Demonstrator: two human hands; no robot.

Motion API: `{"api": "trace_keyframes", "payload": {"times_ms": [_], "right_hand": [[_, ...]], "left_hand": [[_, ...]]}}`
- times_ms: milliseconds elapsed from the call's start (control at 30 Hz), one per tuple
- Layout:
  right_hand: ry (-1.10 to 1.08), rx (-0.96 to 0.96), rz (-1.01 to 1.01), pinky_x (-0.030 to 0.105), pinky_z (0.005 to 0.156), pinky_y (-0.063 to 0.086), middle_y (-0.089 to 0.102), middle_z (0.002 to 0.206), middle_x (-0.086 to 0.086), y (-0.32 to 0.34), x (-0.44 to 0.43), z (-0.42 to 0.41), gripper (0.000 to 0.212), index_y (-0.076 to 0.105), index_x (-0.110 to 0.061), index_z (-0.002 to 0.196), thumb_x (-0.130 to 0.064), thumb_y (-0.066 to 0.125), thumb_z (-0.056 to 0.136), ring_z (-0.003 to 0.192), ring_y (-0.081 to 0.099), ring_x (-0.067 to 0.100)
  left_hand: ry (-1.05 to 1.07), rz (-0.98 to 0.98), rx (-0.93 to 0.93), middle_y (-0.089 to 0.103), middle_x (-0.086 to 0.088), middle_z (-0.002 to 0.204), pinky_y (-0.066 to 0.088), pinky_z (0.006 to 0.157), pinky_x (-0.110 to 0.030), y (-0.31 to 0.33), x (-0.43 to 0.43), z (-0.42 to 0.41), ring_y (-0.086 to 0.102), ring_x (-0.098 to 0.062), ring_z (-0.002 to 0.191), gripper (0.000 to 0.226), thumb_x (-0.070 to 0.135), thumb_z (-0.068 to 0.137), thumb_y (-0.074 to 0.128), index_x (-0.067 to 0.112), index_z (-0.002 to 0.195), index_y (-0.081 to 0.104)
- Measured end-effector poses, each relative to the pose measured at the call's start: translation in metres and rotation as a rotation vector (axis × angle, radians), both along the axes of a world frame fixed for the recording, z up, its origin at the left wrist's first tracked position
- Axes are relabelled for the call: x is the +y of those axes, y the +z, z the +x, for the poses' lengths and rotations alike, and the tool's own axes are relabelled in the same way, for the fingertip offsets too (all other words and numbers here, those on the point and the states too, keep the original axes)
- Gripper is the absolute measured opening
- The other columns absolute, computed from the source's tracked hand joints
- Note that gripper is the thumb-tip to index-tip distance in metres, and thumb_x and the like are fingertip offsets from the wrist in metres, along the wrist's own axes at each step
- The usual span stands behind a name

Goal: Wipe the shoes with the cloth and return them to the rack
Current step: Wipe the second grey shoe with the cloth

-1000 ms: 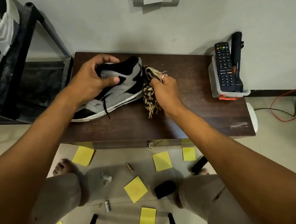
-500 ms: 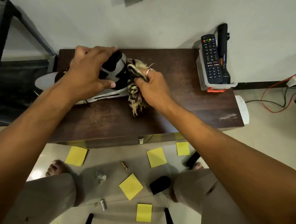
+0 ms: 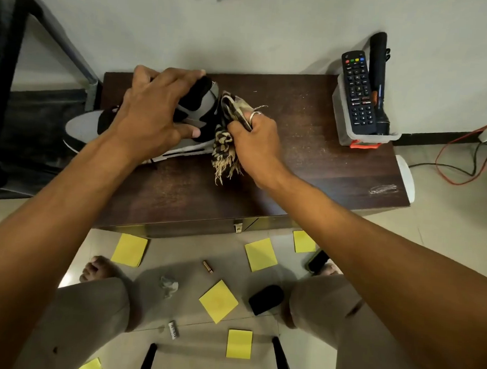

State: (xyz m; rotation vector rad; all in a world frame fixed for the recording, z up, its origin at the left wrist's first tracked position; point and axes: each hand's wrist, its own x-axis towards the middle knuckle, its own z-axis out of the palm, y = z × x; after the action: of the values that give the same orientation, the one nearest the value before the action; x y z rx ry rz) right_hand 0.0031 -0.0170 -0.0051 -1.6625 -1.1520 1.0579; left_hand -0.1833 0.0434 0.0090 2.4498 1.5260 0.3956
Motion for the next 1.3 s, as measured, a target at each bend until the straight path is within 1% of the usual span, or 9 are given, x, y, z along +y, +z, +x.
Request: {"api": "trace_keyframes", "payload": {"times_ms": [67, 267, 367, 433, 500, 700, 933, 1100, 1300], "right_hand": [[0.002, 0.004, 0.002, 0.033, 0.047, 0.046, 0.065, 0.066, 0.016, -0.002, -0.001, -0.006, 0.018, 0.067, 0.006, 0.082, -0.003, 0.057, 0.093, 0.053, 0.055, 0.009], [0.179, -0.117, -0.051, 0.019, 0.046, 0.037, 0.054, 0.060, -0.003, -0.009, -0.021, 0.002, 0.023, 0.066, -0.008, 0.069, -0.006, 0.062, 0.091, 0.045, 0.046, 0.003], [0.154, -0.208, 0.041, 0.015, 0.064, 0.048, 0.060, 0.084, -0.004, -0.009, -0.022, 0.005, 0.016, 0.080, -0.013, 0.094, -0.009, 0.064, 0.091, 0.072, 0.059, 0.000], [0.070, -0.229, 0.160, 0.016, 0.088, 0.050, 0.058, 0.109, 0.002, -0.013, -0.020, 0.000, 0.033, 0.074, -0.014, 0.122, -0.007, 0.063, 0.092, 0.099, 0.060, 0.006], [0.111, -0.256, 0.294, 0.022, 0.101, 0.050, 0.054, 0.124, 0.008, -0.021, -0.020, -0.007, 0.042, 0.067, -0.008, 0.132, 0.000, 0.065, 0.091, 0.111, 0.059, 0.015], [0.505, -0.758, 0.346, 0.046, 0.072, 0.061, 0.051, 0.128, 0.016, -0.045, -0.032, -0.012, 0.051, 0.062, -0.015, 0.138, -0.008, 0.073, 0.089, 0.093, 0.065, 0.037], [0.433, -0.844, 0.568, 0.042, 0.070, 0.060, 0.054, 0.124, 0.020, -0.029, -0.021, -0.001, 0.048, 0.062, -0.013, 0.138, -0.009, 0.068, 0.091, 0.088, 0.063, 0.032], [0.515, -0.952, 0.434, 0.047, 0.061, 0.057, 0.050, 0.122, 0.016, -0.028, -0.020, -0.004, 0.042, 0.061, -0.012, 0.133, -0.031, 0.040, 0.102, 0.085, 0.059, 0.033], [0.402, -0.886, 0.402, 0.045, 0.066, 0.061, 0.055, 0.124, 0.011, -0.024, -0.022, 0.008, 0.027, 0.074, -0.014, 0.117, -0.019, 0.066, 0.092, 0.083, 0.066, 0.031]], "left_hand": [[0.001, 0.001, 0.001, 0.044, 0.005, 0.153, 0.042, 0.101, -0.049, -0.001, -0.001, 0.000, 0.035, -0.035, 0.122, 0.097, 0.039, 0.077, 0.085, 0.034, 0.157, 0.030], [0.005, 0.022, -0.007, 0.046, 0.007, 0.152, 0.043, 0.098, -0.046, -0.004, 0.000, -0.001, 0.036, -0.034, 0.120, 0.096, 0.039, 0.077, 0.085, 0.035, 0.157, 0.032], [-0.005, -0.004, -0.015, 0.043, 0.008, 0.153, 0.041, 0.100, -0.047, -0.002, 0.001, -0.002, 0.034, -0.033, 0.122, 0.097, 0.039, 0.079, 0.084, 0.034, 0.159, 0.030], [-0.026, -0.036, 0.001, 0.040, 0.008, 0.155, 0.039, 0.104, -0.047, 0.000, 0.003, -0.004, 0.031, -0.033, 0.124, 0.100, 0.038, 0.079, 0.084, 0.033, 0.160, 0.026], [-0.047, -0.073, 0.016, 0.036, 0.009, 0.157, 0.036, 0.107, -0.047, 0.002, 0.004, -0.007, 0.029, -0.033, 0.126, 0.102, 0.032, 0.081, 0.084, 0.032, 0.161, 0.022], [-0.085, -0.124, 0.012, 0.031, 0.009, 0.160, 0.033, 0.110, -0.045, 0.005, 0.006, -0.011, 0.025, -0.031, 0.130, 0.100, 0.017, 0.085, 0.080, 0.032, 0.162, 0.018], [-0.091, -0.114, 0.009, 0.031, 0.008, 0.161, 0.035, 0.108, -0.044, 0.006, 0.006, -0.011, 0.026, -0.031, 0.130, 0.098, 0.013, 0.087, 0.076, 0.032, 0.163, 0.017], [-0.091, -0.129, 0.004, 0.031, 0.007, 0.161, 0.034, 0.110, -0.044, 0.007, 0.005, -0.011, 0.026, -0.033, 0.133, 0.095, 0.013, 0.088, 0.075, 0.032, 0.162, 0.019], [-0.084, -0.153, -0.004, 0.030, 0.009, 0.161, 0.035, 0.112, -0.052, 0.007, 0.004, -0.013, 0.025, -0.031, 0.133, 0.097, 0.015, 0.087, 0.077, 0.034, 0.162, 0.018]]}}
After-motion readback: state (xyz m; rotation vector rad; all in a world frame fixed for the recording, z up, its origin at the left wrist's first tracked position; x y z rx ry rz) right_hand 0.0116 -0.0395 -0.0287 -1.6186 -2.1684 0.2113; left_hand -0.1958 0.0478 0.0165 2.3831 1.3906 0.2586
